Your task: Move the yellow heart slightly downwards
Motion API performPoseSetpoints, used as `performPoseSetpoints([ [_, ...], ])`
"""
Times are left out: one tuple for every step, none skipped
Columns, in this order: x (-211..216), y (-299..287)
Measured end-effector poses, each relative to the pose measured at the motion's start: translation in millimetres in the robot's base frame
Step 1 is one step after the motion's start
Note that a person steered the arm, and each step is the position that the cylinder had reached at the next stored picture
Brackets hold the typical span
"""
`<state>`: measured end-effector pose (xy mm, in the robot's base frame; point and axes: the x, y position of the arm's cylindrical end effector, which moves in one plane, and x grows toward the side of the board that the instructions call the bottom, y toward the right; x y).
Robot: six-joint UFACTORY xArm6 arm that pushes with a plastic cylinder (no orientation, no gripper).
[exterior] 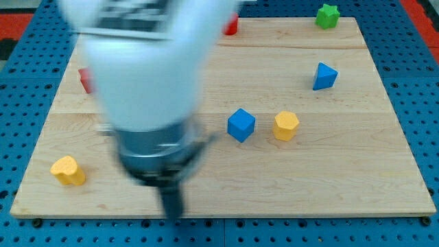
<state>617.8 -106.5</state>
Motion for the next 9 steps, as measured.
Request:
performPoseSetpoints([
  [-0.1,-93.6],
  [-21.1,-149.6],
  [-65.9,-153.6],
  [-90.4,-143.0],
  [-75.7,-164.7],
  [-10.6,-190.4],
  [-13.3,-155.7],
  [-46.2,-147.9],
  [-85.6,-141.8],
])
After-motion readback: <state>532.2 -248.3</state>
